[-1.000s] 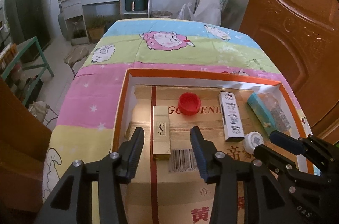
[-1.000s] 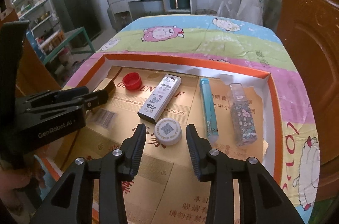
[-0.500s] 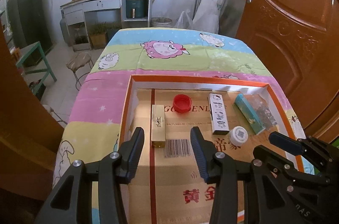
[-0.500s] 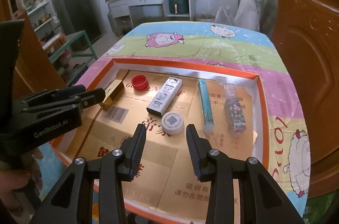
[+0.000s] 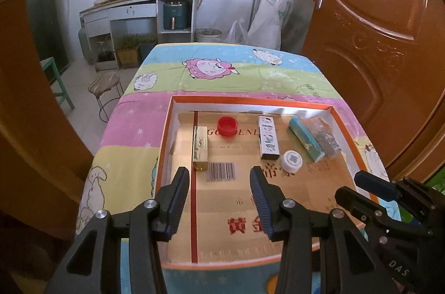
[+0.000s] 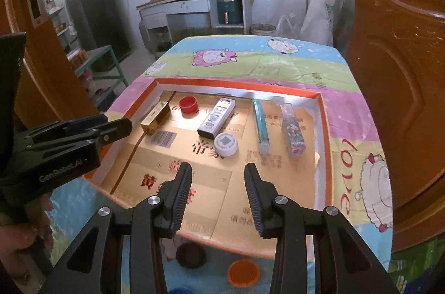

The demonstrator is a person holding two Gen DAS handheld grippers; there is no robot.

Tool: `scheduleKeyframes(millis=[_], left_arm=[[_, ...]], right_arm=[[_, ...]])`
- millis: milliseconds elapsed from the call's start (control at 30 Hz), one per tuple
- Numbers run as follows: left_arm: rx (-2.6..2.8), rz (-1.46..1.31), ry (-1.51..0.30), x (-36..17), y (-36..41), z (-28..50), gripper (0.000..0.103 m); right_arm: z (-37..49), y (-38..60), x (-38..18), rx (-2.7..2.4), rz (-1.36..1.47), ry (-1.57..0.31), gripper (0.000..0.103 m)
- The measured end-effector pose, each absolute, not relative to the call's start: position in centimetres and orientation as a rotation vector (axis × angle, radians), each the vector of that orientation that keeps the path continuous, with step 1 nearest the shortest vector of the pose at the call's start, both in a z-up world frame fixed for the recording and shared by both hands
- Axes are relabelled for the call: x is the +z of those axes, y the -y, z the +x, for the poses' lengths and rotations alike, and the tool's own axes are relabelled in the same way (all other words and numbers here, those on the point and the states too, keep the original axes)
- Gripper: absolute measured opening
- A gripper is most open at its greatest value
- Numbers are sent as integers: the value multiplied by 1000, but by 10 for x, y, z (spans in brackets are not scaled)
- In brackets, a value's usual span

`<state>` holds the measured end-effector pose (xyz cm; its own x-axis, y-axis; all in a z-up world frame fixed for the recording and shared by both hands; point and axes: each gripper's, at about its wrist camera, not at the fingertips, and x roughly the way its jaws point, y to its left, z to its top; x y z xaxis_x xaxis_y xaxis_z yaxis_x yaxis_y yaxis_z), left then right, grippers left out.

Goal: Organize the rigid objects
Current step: 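Move both open tools back toward the remaining caps on the quilt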

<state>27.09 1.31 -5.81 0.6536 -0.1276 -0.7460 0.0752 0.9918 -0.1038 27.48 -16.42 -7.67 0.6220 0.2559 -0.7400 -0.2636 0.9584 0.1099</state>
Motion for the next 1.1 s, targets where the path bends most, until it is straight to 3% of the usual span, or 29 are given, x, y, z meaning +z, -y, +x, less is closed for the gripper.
scheduleKeyframes(millis=[1100], left_arm=[[-182, -96, -831, -56, -15, 175, 45]], right_arm=[[165, 166, -77, 265, -8, -839, 41]])
